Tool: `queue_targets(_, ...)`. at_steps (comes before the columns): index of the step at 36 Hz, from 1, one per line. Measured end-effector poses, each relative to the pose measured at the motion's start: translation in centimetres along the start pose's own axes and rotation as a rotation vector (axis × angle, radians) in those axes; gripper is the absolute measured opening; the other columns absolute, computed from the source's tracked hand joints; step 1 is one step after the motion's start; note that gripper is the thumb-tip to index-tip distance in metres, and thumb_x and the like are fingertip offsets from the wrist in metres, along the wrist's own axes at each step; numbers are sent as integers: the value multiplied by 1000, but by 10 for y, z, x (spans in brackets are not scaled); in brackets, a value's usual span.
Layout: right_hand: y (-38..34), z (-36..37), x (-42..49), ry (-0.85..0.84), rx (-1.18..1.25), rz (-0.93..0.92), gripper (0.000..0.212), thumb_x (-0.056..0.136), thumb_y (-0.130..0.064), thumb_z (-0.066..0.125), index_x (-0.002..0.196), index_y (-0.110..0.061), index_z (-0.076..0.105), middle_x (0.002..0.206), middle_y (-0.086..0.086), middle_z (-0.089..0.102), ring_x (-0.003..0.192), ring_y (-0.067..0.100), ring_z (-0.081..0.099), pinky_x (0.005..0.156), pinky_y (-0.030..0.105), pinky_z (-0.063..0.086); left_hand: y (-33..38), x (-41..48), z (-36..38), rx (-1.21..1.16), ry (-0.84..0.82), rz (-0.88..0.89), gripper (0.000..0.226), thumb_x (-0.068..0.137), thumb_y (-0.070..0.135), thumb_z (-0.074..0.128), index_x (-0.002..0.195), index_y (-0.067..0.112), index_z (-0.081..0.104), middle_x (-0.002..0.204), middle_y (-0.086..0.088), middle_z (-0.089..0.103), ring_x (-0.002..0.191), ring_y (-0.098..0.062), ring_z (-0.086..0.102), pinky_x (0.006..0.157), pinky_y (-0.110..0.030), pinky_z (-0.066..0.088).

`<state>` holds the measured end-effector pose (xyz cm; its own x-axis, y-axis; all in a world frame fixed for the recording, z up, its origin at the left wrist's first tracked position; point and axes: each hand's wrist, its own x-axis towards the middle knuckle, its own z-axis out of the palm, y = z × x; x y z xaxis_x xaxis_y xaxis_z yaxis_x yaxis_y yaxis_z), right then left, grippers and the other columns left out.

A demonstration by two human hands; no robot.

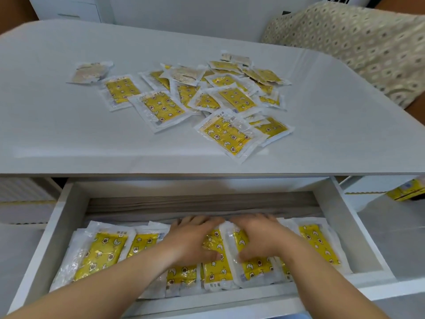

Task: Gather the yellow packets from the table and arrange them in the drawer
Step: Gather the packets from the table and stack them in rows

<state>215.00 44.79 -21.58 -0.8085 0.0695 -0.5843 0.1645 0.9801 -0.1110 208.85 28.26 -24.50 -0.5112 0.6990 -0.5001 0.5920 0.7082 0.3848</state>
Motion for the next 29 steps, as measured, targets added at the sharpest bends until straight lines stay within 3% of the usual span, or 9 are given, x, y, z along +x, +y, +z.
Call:
queue_targets(3, -1, -2, -1, 7, -41, 91, 56, 78, -37, 67, 130, -25, 49, 130, -1, 56, 121, 20, 50, 104, 35, 32, 0, -1, -1, 34, -20, -32, 81, 85, 58, 52, 147, 42, 3, 157, 10, 10, 144, -20, 12, 115, -47, 10)
queue_targets(6, 0, -1, -2, 16, -120, 139, 42, 80, -36, 66, 117, -18, 55, 118, 1, 61, 107, 21, 57, 86, 30, 42, 2, -3, -1, 71, -18, -64, 84, 85, 61, 50, 149, 34, 4, 157, 7, 10, 144, -20, 13, 115, -46, 11)
queue_targets(9, 2, 2, -2, -31, -110, 153, 70, 77, -40, 70, 136, -17, 40, 139, 5, 47, 124, 25, 48, 97, 35, 40, 3, -3, -1, 124, -16, -67, 81, 85, 63, 46, 149, 31, 8, 157, 7, 12, 143, -19, 15, 115, -44, 13)
queue_targets(12, 3, 3, -1, -88, -52, 90, 105, 73, -44, 74, 151, -24, 6, 159, 1, 9, 145, 28, 14, 116, 43, 15, 2, -1, -1, 128, -25, -73, 79, 86, 63, 44, 149, 33, 7, 157, 6, 11, 143, -21, 14, 114, -44, 12)
queue_targets(17, 2, 5, -2, -102, -19, 64, 106, 75, -45, 72, 151, -24, 1, 160, 0, 6, 146, 25, 8, 117, 43, 11, 4, -6, -1, 141, 1, -77, 79, 88, 58, 46, 149, 32, 4, 158, 5, 7, 144, -22, 9, 116, -43, 7)
queue_targets(20, -3, -2, -6, 75, 79, 53, 94, 82, -48, 62, 151, -27, 1, 159, -1, 6, 146, 23, 6, 117, 42, 12, 7, -13, -15, 141, 158, -63, 74, 90, 51, 48, 149, 30, 9, 156, 3, 15, 143, -21, 15, 116, -38, 12)
queue_targets(22, -8, -12, -11, 255, 144, 20, 80, 86, -48, 57, 150, -28, 13, 155, -1, 23, 141, 21, 24, 113, 38, 24, 9, -19, -29, 98, 310, -34, 62, 92, 44, 47, 147, 32, 20, 149, 5, 30, 135, -17, 33, 110, -31, 27)
queue_targets(25, -15, -34, -20, 419, 379, -25, 50, 89, -43, 56, 136, -31, 43, 124, -9, 59, 114, 10, 55, 97, 31, 45, 13, -33, -53, 14, 552, 66, 39, 94, 35, 46, 133, 35, 42, 125, 15, 48, 109, -9, 52, 85, -23, 43)
queue_targets(29, -21, -64, -32, 610, 586, -100, 24, 89, -36, 58, 110, -29, 64, 84, -17, 62, 83, 3, 60, 81, 27, 51, 17, -43, -86, -42, 857, 228, 25, 87, 30, 43, 101, 26, 64, 84, 12, 62, 71, -12, 62, 58, -29, 51)
